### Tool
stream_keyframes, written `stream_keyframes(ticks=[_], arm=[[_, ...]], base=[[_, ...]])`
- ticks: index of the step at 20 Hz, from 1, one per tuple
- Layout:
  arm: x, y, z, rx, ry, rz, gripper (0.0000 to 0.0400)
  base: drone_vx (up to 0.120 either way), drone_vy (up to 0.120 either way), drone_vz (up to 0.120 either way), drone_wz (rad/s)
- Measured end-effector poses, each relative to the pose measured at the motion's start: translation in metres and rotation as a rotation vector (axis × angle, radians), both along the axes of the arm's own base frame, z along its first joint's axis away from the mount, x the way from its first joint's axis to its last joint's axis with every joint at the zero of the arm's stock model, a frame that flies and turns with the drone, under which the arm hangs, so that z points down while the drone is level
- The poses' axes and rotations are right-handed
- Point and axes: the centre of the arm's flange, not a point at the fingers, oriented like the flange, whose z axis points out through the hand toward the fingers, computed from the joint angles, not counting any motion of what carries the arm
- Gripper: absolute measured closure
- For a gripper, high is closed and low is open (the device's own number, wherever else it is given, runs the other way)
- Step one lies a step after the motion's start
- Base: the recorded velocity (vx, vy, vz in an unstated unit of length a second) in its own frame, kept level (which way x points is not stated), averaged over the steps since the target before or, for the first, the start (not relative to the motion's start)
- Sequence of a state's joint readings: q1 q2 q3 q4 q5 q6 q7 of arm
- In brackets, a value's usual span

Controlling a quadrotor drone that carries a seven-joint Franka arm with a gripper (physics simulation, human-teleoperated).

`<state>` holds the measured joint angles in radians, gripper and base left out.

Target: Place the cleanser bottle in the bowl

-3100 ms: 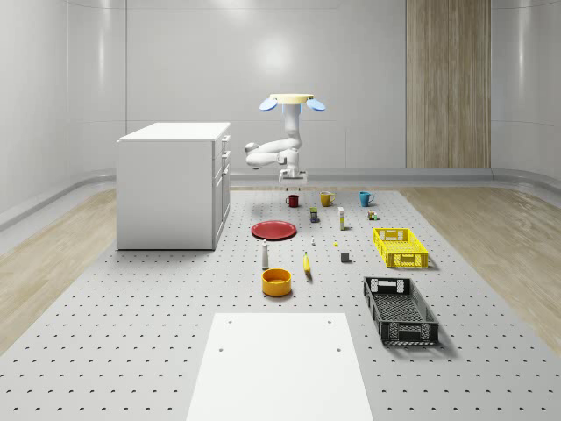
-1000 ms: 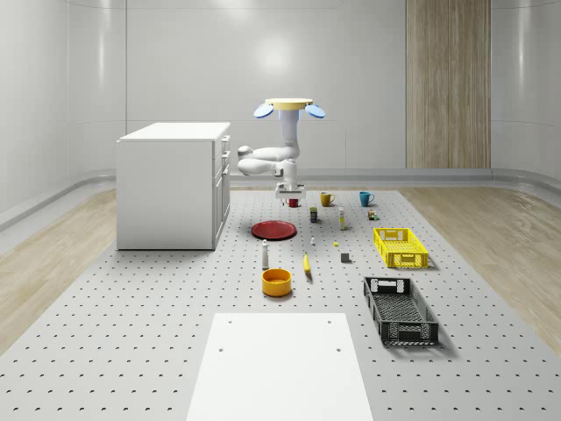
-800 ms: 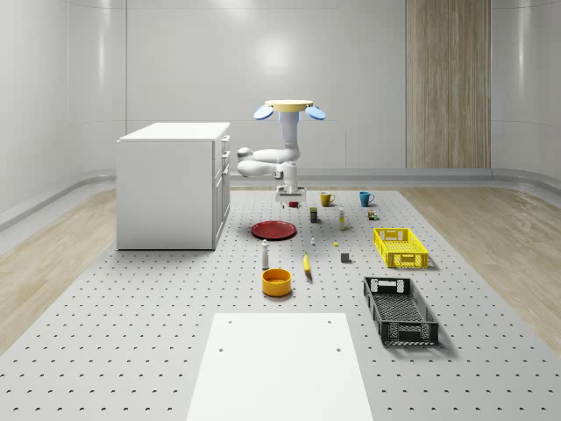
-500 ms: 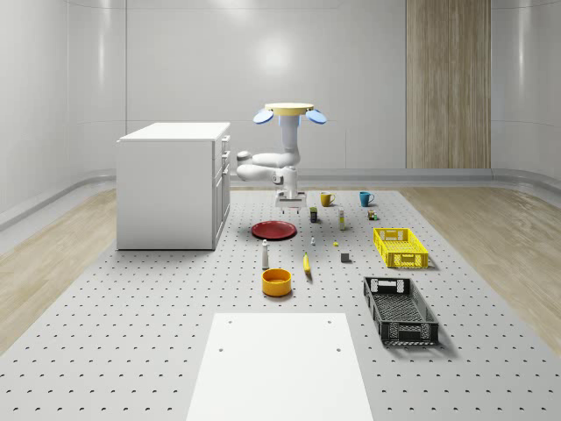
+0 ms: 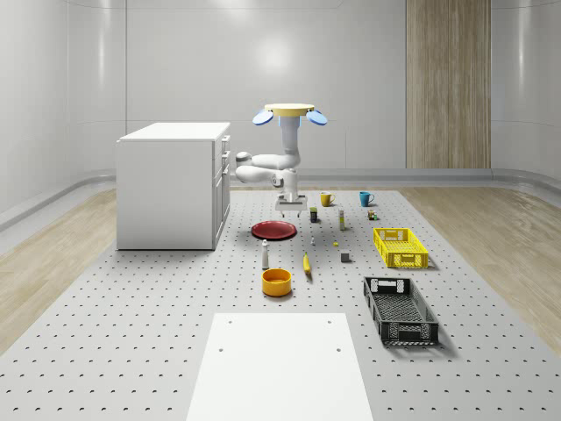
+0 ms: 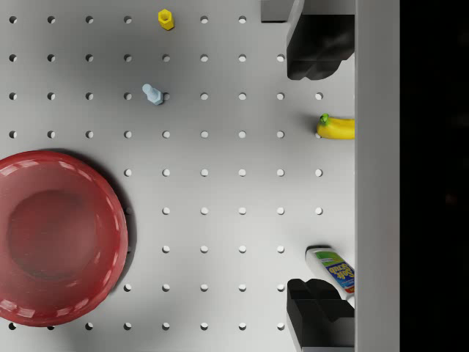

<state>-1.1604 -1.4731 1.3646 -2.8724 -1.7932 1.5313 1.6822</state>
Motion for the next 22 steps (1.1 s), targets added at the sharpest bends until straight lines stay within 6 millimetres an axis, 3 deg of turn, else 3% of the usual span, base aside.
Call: stream_keyframes(ticks=[15,22], arm=[[0.0,0.0,0.0,0.0,0.0,0.0,0.0],[0.0,0.021,0.0,0.0,0.0,0.0,0.0]], base=[[0.117,0.0,0.0,0.0],[0.0,0.0,0.0,0.0]])
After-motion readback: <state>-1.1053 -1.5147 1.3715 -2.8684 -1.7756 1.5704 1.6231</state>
